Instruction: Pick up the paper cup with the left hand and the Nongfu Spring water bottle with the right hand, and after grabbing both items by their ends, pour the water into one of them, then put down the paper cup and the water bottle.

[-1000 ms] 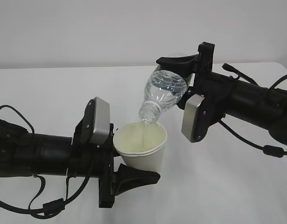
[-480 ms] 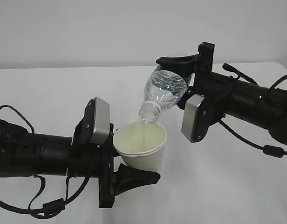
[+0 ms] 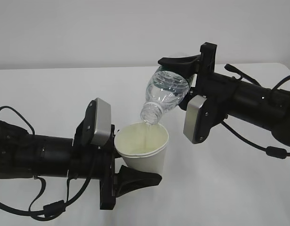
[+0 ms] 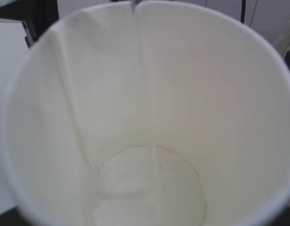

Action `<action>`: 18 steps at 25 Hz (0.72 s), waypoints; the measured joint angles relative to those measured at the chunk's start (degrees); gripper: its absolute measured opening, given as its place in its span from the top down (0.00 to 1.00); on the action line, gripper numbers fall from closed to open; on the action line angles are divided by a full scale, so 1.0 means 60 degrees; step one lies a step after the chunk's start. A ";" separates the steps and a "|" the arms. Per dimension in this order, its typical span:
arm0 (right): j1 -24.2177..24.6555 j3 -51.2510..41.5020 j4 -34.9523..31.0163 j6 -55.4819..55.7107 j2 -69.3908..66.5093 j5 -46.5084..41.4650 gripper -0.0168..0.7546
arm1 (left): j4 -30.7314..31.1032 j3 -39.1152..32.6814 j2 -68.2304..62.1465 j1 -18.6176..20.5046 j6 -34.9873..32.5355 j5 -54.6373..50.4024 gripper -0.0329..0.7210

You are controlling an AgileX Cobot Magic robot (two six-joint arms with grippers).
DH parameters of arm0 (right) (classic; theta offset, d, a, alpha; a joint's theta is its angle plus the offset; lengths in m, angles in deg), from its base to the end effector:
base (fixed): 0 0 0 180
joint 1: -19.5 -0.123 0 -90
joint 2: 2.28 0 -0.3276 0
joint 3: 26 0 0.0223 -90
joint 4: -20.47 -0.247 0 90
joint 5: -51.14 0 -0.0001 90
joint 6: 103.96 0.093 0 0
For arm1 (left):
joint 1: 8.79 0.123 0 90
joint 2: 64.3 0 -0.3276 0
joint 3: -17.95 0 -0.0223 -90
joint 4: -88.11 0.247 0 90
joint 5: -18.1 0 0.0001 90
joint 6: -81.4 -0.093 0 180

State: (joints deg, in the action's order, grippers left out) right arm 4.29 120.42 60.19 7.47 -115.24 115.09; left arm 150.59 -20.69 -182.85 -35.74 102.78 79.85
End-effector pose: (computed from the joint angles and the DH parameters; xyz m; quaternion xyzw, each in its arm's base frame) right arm 0.3322 0.1456 0.2321 -0.6584 0.2432 -0.2375 0.6715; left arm 0.2567 -0.2120 0.1657 0.5191 0.6081 -0.3932 0.4540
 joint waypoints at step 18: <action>0.0000 0.0000 -0.0060 0.0000 0.0000 0.0004 0.45 | 0.0000 0.0000 0.0000 0.0000 0.0000 -0.0096 0.38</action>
State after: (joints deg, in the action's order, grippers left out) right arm 4.29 120.42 59.83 7.47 -115.24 115.12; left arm 150.59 -20.69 -182.85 -35.74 102.78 79.27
